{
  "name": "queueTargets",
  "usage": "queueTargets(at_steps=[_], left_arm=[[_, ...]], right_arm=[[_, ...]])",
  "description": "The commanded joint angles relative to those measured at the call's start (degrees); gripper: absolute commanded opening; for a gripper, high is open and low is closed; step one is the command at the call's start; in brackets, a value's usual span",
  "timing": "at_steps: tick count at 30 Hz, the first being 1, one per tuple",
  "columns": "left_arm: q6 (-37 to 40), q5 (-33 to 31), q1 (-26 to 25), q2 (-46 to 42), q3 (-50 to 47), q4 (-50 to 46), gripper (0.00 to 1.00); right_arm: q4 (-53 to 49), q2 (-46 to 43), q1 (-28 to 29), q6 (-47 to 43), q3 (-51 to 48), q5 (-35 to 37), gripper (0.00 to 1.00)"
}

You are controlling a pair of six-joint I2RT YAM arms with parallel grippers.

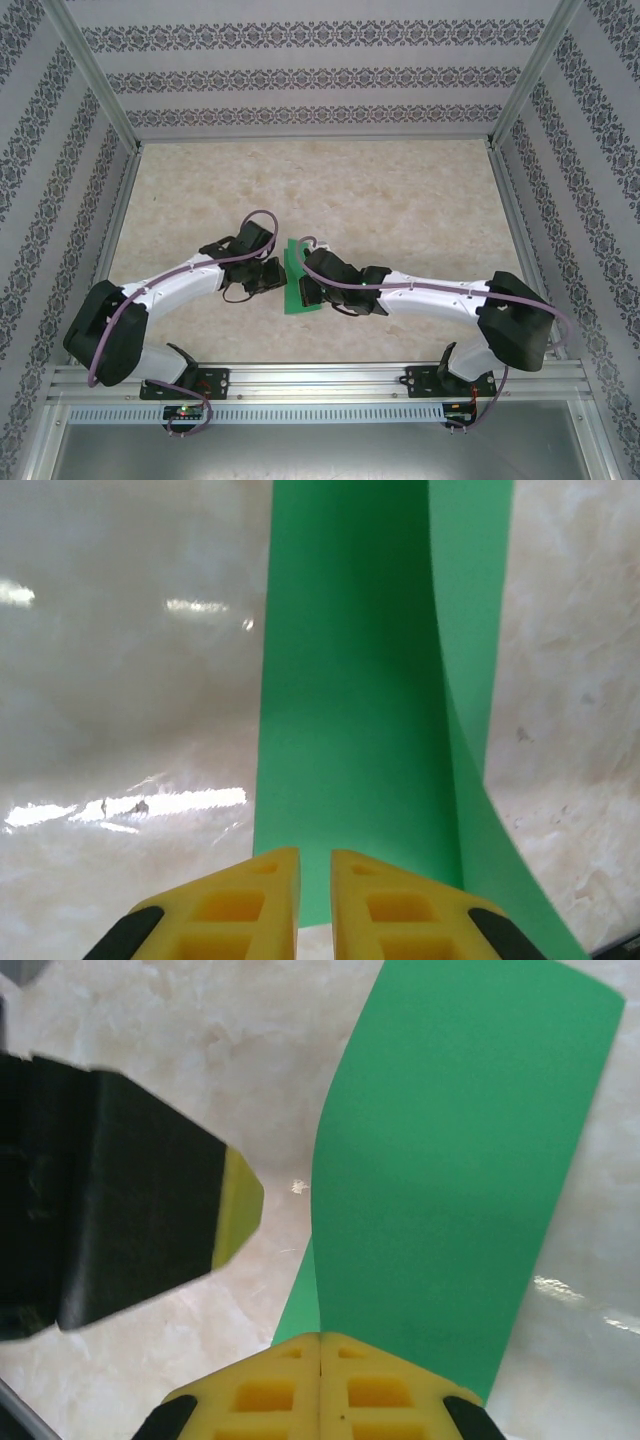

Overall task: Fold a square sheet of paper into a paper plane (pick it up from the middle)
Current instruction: Fold the triangle a second time at the center of the table.

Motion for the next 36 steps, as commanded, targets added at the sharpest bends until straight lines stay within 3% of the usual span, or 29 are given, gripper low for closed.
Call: queueTargets(at_steps=[1, 13, 18, 24, 36], left_arm=[[-3.32, 2.18, -1.56, 1.50, -1.70, 5.06, 0.15], [-4.64, 1.65, -3.53, 7.04, -3.29, 8.35, 0.10], [-4.35, -0.35, -3.62, 7.64, -3.84, 7.92, 0.09], [-3.62, -1.08, -3.64, 9.20, -3.48, 8.10, 0.09], [-1.71, -3.21, -3.65, 11.26, -1.63, 5.58, 0.09]], right_arm=[[2.95, 1.02, 0.57, 1.42, -0.06, -1.97, 0.00], [5.70, 4.22, -0.33, 1.69, -2.34, -4.77, 0.00], [9.56, 4.88, -3.33, 1.60, -4.35, -10.41, 0.00], [13.12, 6.54, -8.83, -1.37, -5.75, -22.04, 0.00], [7.79, 11.65, -18.12, -12.76, -1.82, -36.52, 0.00]])
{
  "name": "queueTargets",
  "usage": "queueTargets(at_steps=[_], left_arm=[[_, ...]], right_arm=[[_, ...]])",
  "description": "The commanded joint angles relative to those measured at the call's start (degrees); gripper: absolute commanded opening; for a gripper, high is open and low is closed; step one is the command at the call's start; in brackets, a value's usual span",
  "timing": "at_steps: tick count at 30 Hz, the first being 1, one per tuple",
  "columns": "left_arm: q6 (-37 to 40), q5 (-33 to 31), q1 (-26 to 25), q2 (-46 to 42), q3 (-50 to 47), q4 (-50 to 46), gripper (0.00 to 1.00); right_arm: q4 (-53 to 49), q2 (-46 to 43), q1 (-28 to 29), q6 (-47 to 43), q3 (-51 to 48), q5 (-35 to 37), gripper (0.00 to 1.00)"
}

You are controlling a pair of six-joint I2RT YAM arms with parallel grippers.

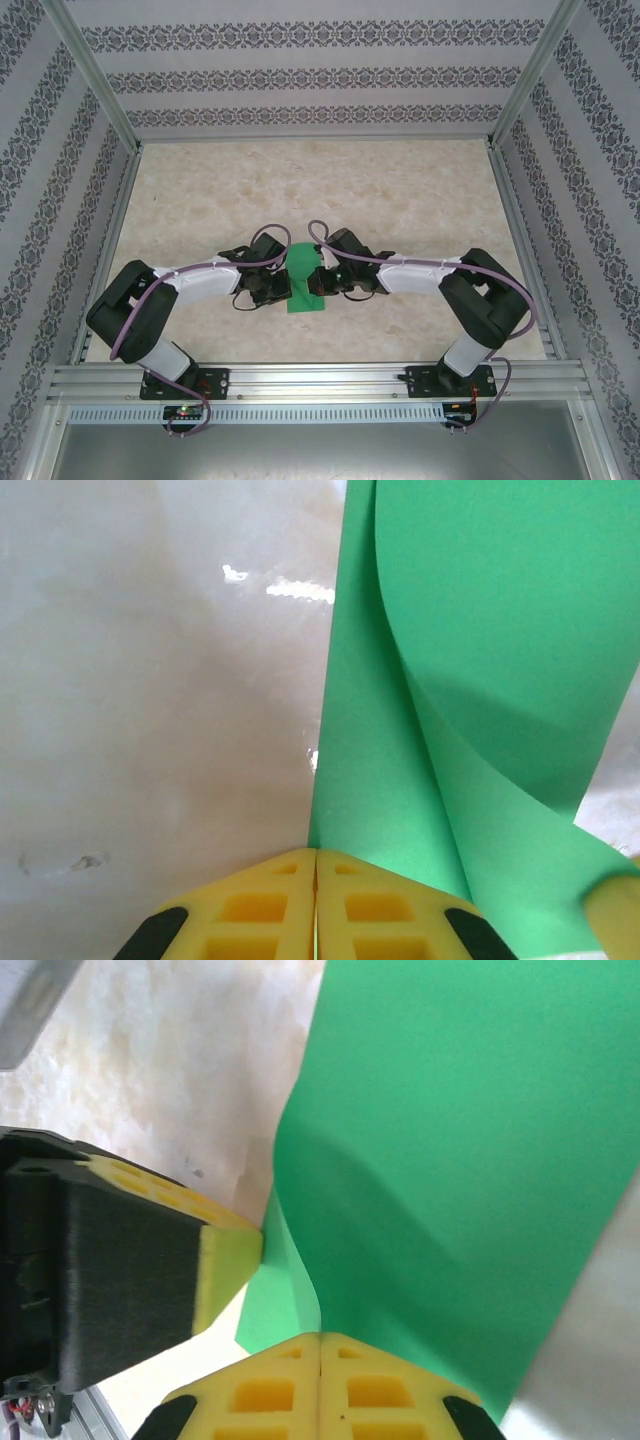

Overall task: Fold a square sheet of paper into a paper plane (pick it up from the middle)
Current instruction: Fold the triangle a second time at the center of the table.

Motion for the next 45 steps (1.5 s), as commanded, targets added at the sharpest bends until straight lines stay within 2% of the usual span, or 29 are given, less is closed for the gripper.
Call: queueTargets(at_steps=[1, 13, 25, 36, 45], left_arm=[[1.22, -3.30, -0.80, 2.32, 0.57, -1.09, 0.09], [2.82, -4.65, -0.78, 3.30, 2.06, -3.09, 0.09], [3.16, -5.04, -0.78, 3.69, 2.42, -3.58, 0.09], [3.33, -5.22, -0.80, 3.69, 2.75, -3.90, 0.09], [3.52, -5.14, -0.79, 3.61, 2.72, -4.30, 0.09]], right_arm=[[-2.07, 1.51, -1.89, -5.56, 2.32, -6.61, 0.00], [-9.87, 4.56, -6.57, -14.89, 6.95, -11.41, 0.00], [-20.09, 10.87, -8.02, -27.30, 15.94, -10.03, 0.02], [-19.15, 11.48, -8.46, -34.02, 17.02, -6.15, 0.02], [-17.03, 11.90, -8.64, -36.26, 16.80, -6.37, 0.02]])
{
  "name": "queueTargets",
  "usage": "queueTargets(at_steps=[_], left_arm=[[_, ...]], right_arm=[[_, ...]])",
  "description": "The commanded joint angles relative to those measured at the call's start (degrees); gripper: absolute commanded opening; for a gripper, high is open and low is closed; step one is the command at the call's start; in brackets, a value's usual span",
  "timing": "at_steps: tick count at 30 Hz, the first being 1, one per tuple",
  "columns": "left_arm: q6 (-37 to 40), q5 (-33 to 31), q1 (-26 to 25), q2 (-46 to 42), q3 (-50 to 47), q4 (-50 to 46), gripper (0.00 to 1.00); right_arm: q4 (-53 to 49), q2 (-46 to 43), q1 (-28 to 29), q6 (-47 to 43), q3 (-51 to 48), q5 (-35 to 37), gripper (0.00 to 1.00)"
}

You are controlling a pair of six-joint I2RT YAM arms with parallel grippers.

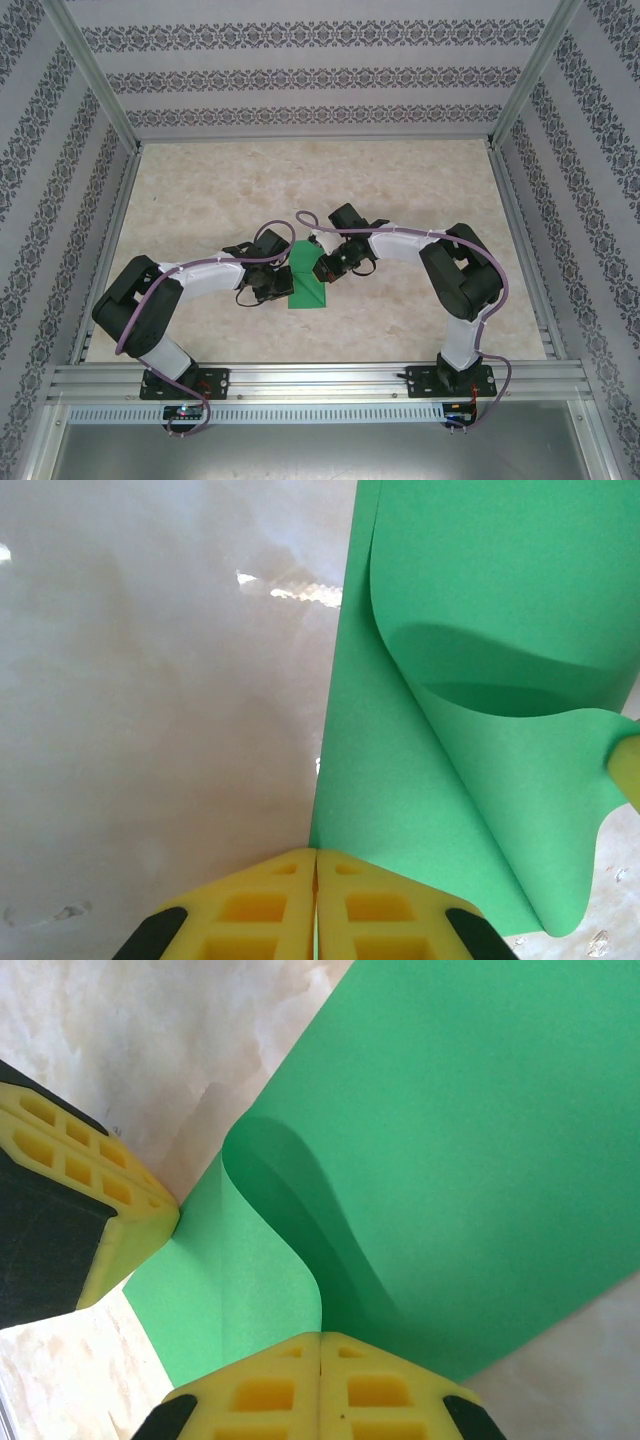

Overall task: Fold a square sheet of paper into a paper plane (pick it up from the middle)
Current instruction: Fold the triangle a second time at the center of the table.

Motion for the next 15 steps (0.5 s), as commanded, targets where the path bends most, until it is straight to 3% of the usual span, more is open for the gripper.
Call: queueTargets(at_steps=[1, 15], left_arm=[[1.54, -3.63, -0.74, 1.58, 0.20, -3.54, 0.09], [1.54, -3.72, -0.74, 0.96, 0.69, -4.08, 0.10]], right_arm=[[1.53, 1.31, -0.46, -2.87, 1.81, 0.76, 0.02], [2.31, 0.05, -0.65, -2.63, 0.23, 2.30, 0.02]])
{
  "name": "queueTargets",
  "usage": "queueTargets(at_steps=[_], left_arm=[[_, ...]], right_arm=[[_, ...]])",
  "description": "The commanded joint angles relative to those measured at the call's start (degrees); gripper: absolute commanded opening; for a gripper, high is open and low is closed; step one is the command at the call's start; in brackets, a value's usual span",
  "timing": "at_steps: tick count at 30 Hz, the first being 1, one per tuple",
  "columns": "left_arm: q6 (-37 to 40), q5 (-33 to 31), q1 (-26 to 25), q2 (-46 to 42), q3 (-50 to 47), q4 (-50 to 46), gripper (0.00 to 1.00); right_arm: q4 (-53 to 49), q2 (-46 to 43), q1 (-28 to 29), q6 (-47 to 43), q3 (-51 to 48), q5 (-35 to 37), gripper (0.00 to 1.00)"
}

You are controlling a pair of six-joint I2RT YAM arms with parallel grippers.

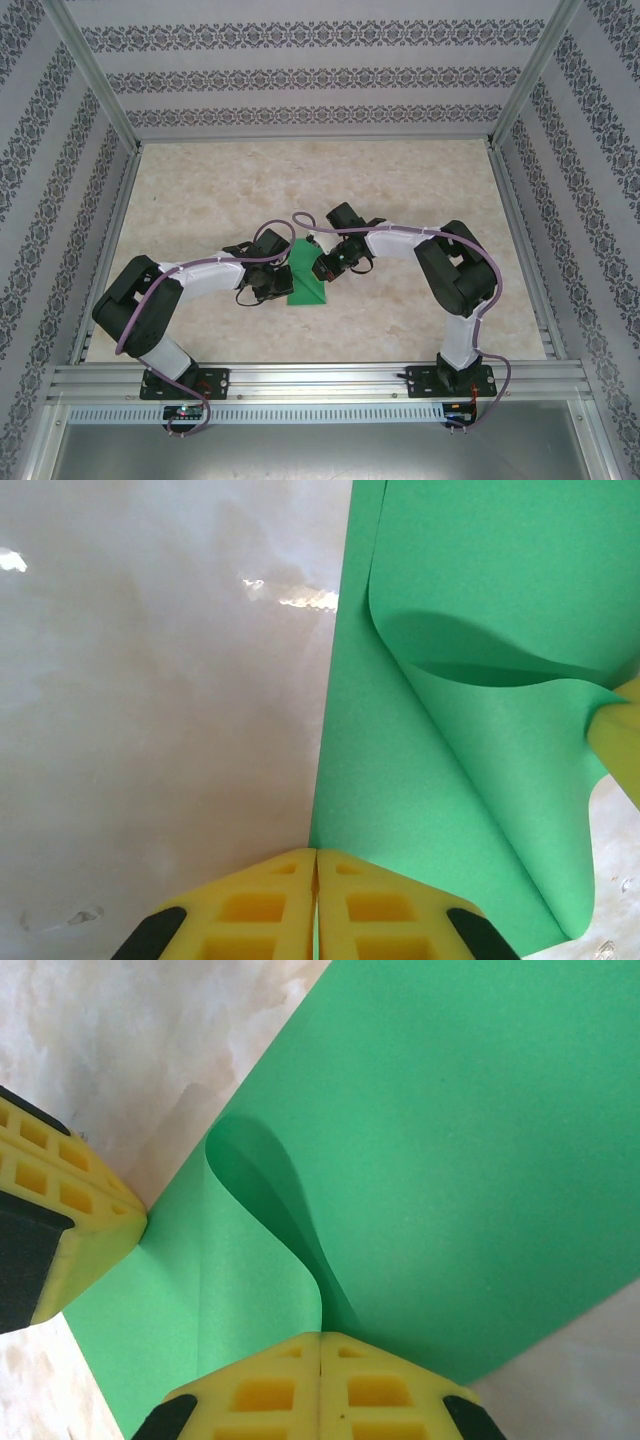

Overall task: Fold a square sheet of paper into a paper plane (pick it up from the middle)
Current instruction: Fold the triangle a second time at the center of the table.

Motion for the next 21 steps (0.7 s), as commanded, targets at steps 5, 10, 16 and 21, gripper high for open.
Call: queueTargets(at_steps=[5, 10, 16, 21], left_arm=[[1.70, -2.50, -0.74, 1.02, 0.45, -3.84, 0.10], [1.87, -2.40, -0.74, 1.20, 0.85, -3.93, 0.10], [1.87, -2.58, -0.74, 0.63, 1.11, -4.02, 0.11], [1.78, -2.47, -0.78, -0.03, 1.44, -3.76, 0.12]], right_arm=[[1.82, -2.82, -0.72, 1.13, -1.20, 0.10, 0.02], [3.14, -2.19, -0.69, 1.92, -1.40, 0.20, 0.03], [1.83, -0.38, -0.68, 1.80, -0.77, 0.97, 0.03], [2.31, -0.19, -0.60, 2.14, -1.48, 1.36, 0.03]])
